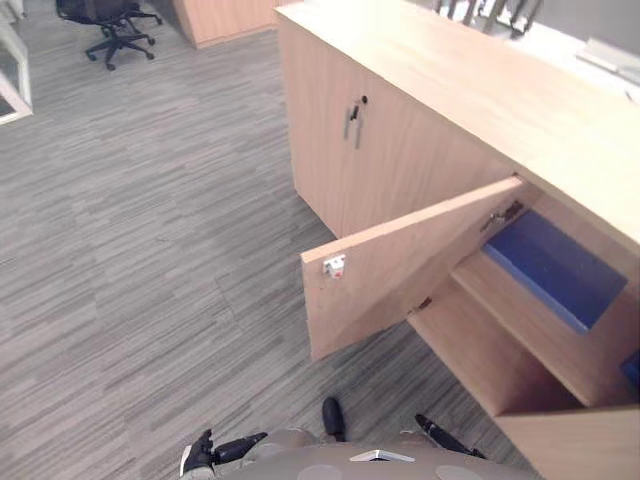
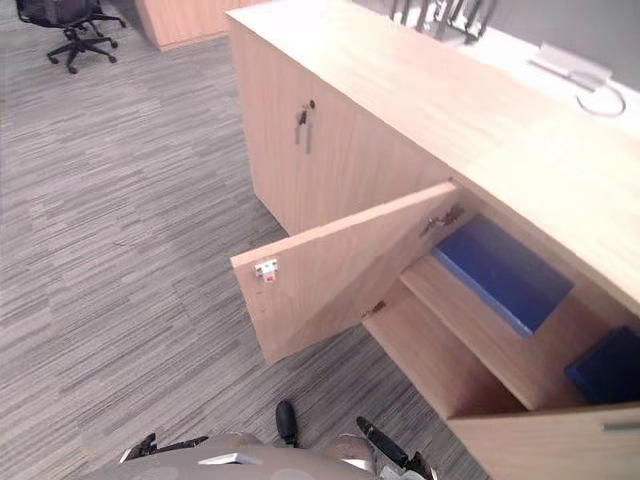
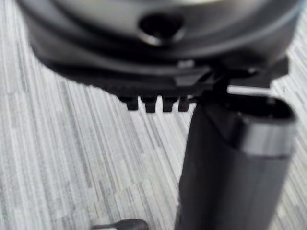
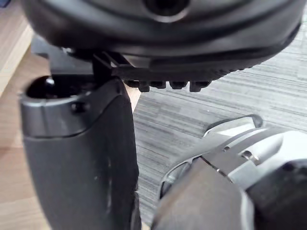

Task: Walk over to the cabinet, pick up the folder, carry it to the office cabinet, place the folder inside the office cabinet, then close the office cabinet door

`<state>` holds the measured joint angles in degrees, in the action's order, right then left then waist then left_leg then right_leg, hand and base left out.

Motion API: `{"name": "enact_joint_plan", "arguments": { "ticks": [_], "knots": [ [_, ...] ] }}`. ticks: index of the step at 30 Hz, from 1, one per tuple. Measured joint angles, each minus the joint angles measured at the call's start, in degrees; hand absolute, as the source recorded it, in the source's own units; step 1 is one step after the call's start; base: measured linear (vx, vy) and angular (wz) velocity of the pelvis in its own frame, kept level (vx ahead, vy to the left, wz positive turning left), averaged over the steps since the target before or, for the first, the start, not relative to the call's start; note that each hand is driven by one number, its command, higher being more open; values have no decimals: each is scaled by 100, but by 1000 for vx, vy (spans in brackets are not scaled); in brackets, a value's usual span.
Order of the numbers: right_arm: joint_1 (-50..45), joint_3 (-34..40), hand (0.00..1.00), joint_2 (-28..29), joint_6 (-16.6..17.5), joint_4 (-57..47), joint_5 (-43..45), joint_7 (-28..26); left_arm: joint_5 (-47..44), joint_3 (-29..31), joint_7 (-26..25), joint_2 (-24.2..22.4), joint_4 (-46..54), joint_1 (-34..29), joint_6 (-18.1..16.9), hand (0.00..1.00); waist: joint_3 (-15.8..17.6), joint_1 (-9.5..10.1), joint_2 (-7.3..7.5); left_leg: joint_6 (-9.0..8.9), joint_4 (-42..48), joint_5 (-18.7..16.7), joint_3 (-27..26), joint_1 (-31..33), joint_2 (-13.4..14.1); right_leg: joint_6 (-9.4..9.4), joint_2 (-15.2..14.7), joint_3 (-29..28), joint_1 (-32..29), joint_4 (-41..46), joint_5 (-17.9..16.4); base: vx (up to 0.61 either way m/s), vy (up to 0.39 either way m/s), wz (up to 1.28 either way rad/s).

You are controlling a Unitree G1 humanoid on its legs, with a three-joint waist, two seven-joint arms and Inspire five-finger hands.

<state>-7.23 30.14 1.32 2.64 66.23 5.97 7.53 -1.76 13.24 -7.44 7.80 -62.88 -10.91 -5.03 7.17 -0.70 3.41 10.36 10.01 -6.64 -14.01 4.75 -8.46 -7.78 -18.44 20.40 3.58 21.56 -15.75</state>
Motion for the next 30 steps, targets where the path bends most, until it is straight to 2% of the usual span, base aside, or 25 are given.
{"name": "enact_joint_plan", "arguments": {
  "ticks": [1, 3, 4, 6, 10, 11, 12, 13, 14, 16, 18, 19, 21, 22, 24, 27, 30],
  "knots": [
    [16, 3, 100, -69, 2, 83, 1, 5, -37, 85, -77, -35, -79, -13, 88, 100, -25, 54, 22, -163, 28, -50, -21, -67, -12, 2, -18, -117, 2, -241, 62, 75, -4, -19],
    [-39, 12, 100, -119, -62, 142, 130, -25, -67, 94, -57, -236, -71, -147, 103, 100, -208, 42, -155, -369, -489, 130, 63, -252, 71, -13, 357, -108, -14, -913, 103, 44, 20, -9],
    [-51, 2, 100, -125, -55, 145, 128, -25, -69, 65, -23, -232, -70, -157, 103, 100, -223, 44, -172, -434, -630, 198, 79, -305, 79, -14, 442, -112, -11, -1033, 134, 40, -50, 4],
    [-77, -49, 100, -165, -48, 142, 128, -25, -70, 71, -16, -275, -71, -156, 105, 100, -253, 34, -234, -401, -972, 426, 137, -428, 96, 67, 681, -122, 50, -1383, 270, 58, -79, 6],
    [-73, -144, 100, -186, -3, 142, 133, 5, -89, 81, -15, -275, -69, -123, 107, 100, -255, 24, -240, -329, -922, 551, 304, -338, 100, 92, 776, -1, 155, -1611, 398, 58, -67, 24],
    [-67, -192, 100, -203, 28, 144, 132, 18, -110, 80, -21, -273, -67, -76, 109, 100, -241, 24, -241, -370, -776, 523, 367, -268, 103, 141, 781, 57, 156, -1607, 431, 18, -80, 44],
    [-64, -284, 100, -231, 47, 145, 133, 22, -252, 77, -27, -276, -46, -26, 109, 100, -217, 31, -240, -492, -592, 431, 444, -188, 107, 171, 788, 100, 167, -1575, 484, -18, -116, 48],
    [-62, -357, 100, -255, 57, 145, 154, 34, -315, 75, -52, -283, 29, -16, 110, 100, -206, 43, -231, -533, -434, 310, 485, -132, 115, 189, 792, 101, 189, -1553, 675, -45, -98, 31],
    [-51, -366, 100, -259, 57, 143, 171, 36, -316, 81, -62, -293, 69, -7, 108, 100, -203, 53, -229, -499, -374, 255, 451, -124, 130, 177, 788, 98, 201, -1548, 805, -68, -94, 4],
    [-25, -365, 100, -279, 64, 122, 242, 37, -316, 112, -84, -344, 112, -72, 111, 100, -190, 45, -271, -520, -267, 143, 317, -125, 231, 140, 846, 77, 255, -1559, 842, -61, -75, -19],
    [-25, -322, 100, -270, 65, 103, 377, 42, -315, 112, -100, -344, 169, -82, 107, 100, -198, 14, -294, -676, -410, 284, 312, -124, 275, 180, 877, 35, 142, -1560, 838, -54, -73, -16],
    [-18, -271, 100, -265, 64, 101, 387, 41, -315, 113, -102, -347, 179, -77, 104, 100, -218, -5, -267, -681, -504, 355, 326, -132, 273, 191, 882, 36, 100, -1562, 841, -42, -55, -4],
    [37, -117, 100, -266, 64, 102, 380, 44, -314, 123, -102, -367, 179, -59, 104, 100, -226, -112, -342, -666, -951, 660, 377, -191, 244, 224, 897, 53, -72, -1565, 870, 4, -42, 2],
    [45, -22, 100, -269, 63, 83, 378, 45, -315, 136, -111, -404, 179, -11, 105, 100, -192, -130, -392, -653, -1265, 828, 401, -329, 216, 178, 898, 56, -94, -1571, 947, 44, -21, 0],
    [21, 105, 100, -260, 56, 45, 373, 53, -314, 153, -116, -448, 190, 23, 106, 100, -185, -136, -440, -602, -1501, 945, 394, -443, 192, 123, 906, 22, -78, -1565, 998, 72, 10, -9],
    [25, 94, 100, -237, 52, -24, 345, 47, -311, 161, -118, -452, 354, 18, 110, 100, -169, -130, -456, -607, -1486, 935, 222, -563, 188, 141, 885, -223, -70, -1522, 1103, 60, 51, -26],
    [13, 22, 100, -155, 30, -303, 315, 38, -299, 229, -99, -445, 715, 171, 114, 100, 43, -118, -367, -679, -1482, 883, -87, -656, 181, 164, 834, -507, -226, -1274, 1120, -24, 99, -55]
  ]
}}
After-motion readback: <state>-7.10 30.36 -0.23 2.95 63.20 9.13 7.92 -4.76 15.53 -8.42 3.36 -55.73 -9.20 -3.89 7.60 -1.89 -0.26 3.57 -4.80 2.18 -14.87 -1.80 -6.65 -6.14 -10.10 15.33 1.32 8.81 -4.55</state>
